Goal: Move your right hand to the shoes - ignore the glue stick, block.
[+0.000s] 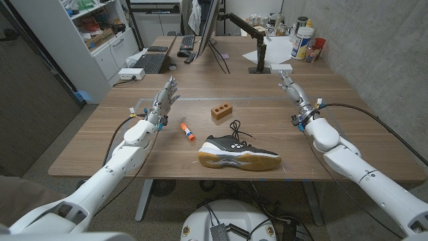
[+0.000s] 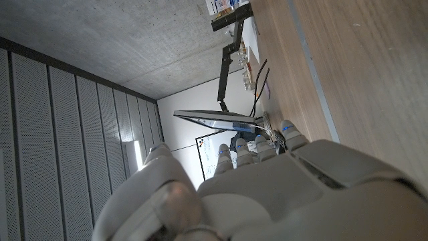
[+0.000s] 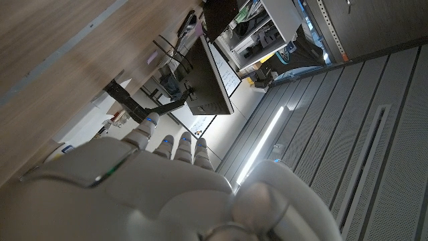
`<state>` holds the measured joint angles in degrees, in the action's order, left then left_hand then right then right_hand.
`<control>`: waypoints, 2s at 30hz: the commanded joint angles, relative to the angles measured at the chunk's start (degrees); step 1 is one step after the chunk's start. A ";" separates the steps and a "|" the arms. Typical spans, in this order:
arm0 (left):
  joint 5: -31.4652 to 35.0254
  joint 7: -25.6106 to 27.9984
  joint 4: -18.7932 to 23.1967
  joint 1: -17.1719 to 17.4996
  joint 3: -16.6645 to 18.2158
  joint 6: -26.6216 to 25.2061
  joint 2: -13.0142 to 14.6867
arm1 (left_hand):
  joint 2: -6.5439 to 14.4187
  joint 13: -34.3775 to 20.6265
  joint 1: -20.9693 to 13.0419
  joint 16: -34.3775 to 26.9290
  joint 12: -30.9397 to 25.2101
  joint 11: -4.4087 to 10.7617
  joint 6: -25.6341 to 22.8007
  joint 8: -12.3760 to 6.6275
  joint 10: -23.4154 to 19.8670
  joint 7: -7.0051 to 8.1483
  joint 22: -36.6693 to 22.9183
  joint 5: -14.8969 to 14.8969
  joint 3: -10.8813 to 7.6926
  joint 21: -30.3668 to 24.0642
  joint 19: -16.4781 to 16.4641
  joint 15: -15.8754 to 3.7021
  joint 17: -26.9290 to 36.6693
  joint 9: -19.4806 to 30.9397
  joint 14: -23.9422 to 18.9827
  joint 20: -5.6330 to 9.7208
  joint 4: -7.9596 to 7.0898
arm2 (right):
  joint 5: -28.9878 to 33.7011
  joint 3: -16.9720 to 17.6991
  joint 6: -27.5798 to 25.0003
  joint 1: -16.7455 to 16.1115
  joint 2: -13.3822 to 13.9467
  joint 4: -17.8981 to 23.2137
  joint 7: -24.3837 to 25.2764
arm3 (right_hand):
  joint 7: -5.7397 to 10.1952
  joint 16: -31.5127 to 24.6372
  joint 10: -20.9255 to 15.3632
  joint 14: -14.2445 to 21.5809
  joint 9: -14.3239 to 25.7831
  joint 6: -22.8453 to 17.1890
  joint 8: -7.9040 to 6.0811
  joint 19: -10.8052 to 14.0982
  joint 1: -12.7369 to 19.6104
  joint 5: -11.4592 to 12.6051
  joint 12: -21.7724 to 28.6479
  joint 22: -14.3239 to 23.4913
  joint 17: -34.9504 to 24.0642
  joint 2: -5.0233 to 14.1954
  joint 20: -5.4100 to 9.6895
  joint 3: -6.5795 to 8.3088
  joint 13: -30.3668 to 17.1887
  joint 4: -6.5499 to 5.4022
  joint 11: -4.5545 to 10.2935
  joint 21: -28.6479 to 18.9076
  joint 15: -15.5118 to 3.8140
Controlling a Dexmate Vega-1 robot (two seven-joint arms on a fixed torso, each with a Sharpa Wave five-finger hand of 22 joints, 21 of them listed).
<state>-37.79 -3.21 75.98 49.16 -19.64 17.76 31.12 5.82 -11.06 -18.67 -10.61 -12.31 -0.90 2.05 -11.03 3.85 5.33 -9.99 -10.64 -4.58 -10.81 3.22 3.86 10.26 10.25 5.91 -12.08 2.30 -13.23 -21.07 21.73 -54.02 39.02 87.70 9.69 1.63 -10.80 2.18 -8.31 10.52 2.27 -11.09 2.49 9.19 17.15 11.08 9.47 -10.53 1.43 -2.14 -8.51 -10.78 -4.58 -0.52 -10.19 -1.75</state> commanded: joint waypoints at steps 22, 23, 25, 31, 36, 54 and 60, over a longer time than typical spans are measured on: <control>0.05 2.29 3.82 2.92 1.53 -0.40 1.88 | 0.15 -0.26 -1.17 -0.14 -0.10 -0.04 -0.08 0.16 0.60 -0.08 -0.15 -0.14 -0.39 -0.12 0.38 -0.19 0.22 0.11 0.46 -0.02 0.53 | 11.42 2.49 0.53 -4.60 5.86 8.36 2.52 | 0.36 -0.12 0.36 -0.56 0.29 0.22 -0.14 -0.08 1.41 -0.25 0.09 0.14 -0.21 0.48 0.15 0.16 -0.16 0.70 0.43 -0.22 -0.25; 0.05 2.31 3.84 2.92 1.53 -0.44 1.89 | 0.15 -0.26 -1.17 -0.14 -0.08 -0.06 -0.06 0.17 0.65 -0.06 -0.15 -0.14 -0.39 -0.12 0.38 -0.15 0.22 0.11 0.46 -0.02 0.54 | 11.54 2.54 0.55 -4.62 5.81 8.34 2.55 | 0.37 -0.15 0.25 -0.49 0.29 0.15 -0.17 -0.08 1.47 -0.27 0.13 0.14 -0.21 0.50 0.13 0.18 -0.16 0.73 0.38 -0.23 -0.34; 0.11 2.38 3.92 2.96 1.54 -0.56 1.98 | 0.15 -0.26 -1.19 -0.14 -0.10 -0.09 -0.05 0.18 0.61 -0.11 -0.15 -0.13 -0.40 -0.12 0.39 -0.19 0.22 0.11 0.47 -0.02 0.56 | 12.39 2.93 0.70 -4.94 6.33 9.05 2.70 | 0.34 -0.19 0.16 -0.42 0.29 -0.10 -0.27 -0.02 1.60 -0.31 0.17 0.13 -0.20 0.53 0.16 0.21 -0.16 0.81 0.41 -0.26 -0.40; 0.19 2.39 4.01 2.97 1.49 -0.52 1.92 | 0.16 -0.26 -1.21 -0.12 -0.12 -0.25 -0.07 0.18 0.56 -0.08 -0.15 -0.11 -0.43 -0.13 0.40 -0.11 0.22 0.11 0.53 -0.03 0.62 | 14.17 3.25 1.04 -5.24 7.23 10.37 2.18 | 0.45 -0.21 0.17 -0.40 0.29 -0.16 -0.29 -0.03 1.83 -0.37 0.18 0.13 -0.19 0.58 0.16 0.26 -0.16 0.93 0.74 -0.28 -0.48; 0.12 2.26 4.01 2.96 1.46 -0.57 1.89 | 0.16 -0.27 -1.23 -0.12 -0.09 -0.18 -0.09 0.17 0.62 -0.08 -0.15 -0.10 -0.46 -0.14 0.39 -0.10 0.23 0.11 0.57 -0.02 0.67 | 16.13 3.24 0.98 -5.20 7.68 11.06 1.94 | 0.56 -0.21 0.21 -0.40 0.30 -0.21 -0.30 -0.05 2.00 -0.42 0.16 0.13 -0.19 0.62 0.19 0.30 -0.17 1.02 0.71 -0.29 -0.54; 0.02 1.83 3.70 2.96 1.57 -0.25 1.93 | 0.14 -0.27 -1.25 -0.15 -0.07 -0.22 -0.11 0.18 0.64 -0.13 -0.15 -0.07 -0.51 -0.14 0.46 -0.04 0.23 0.11 0.56 -0.04 0.79 | 23.49 4.18 2.00 -7.28 10.13 14.01 2.28 | 0.97 -0.19 0.68 -0.56 0.31 -0.07 -0.23 -0.06 2.61 -0.68 0.03 0.12 -0.19 0.66 0.90 0.38 -0.17 1.38 0.76 -0.33 -0.59; -0.13 1.66 3.44 2.82 1.57 -0.19 1.80 | 0.14 -0.27 -1.25 -0.15 -0.10 -0.29 -0.15 0.17 0.57 -0.11 -0.15 -0.06 -0.52 -0.14 0.48 -0.06 0.24 0.11 0.59 -0.03 0.82 | 25.82 4.37 2.46 -7.57 10.43 14.26 2.91 | 1.11 -0.22 0.71 -0.51 0.32 -0.10 -0.23 -0.13 2.71 -0.77 0.04 0.12 -0.19 0.61 0.81 0.35 -0.18 1.46 1.00 -0.31 -0.68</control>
<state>-37.67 -1.19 79.87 52.10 -18.15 17.30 33.03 5.82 -11.06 -19.27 -10.61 -12.31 -1.21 2.05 -11.03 4.16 5.32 -9.98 -10.64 -4.97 -10.81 3.42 3.86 10.25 10.25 5.91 -11.87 2.68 8.35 -17.12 23.42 -60.89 48.61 100.99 11.84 2.16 -10.80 2.47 -8.61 10.52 2.37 -11.09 2.60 11.15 16.52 11.08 9.46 -10.52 2.03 -1.42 -7.96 -10.77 -3.39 0.21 -10.19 -2.05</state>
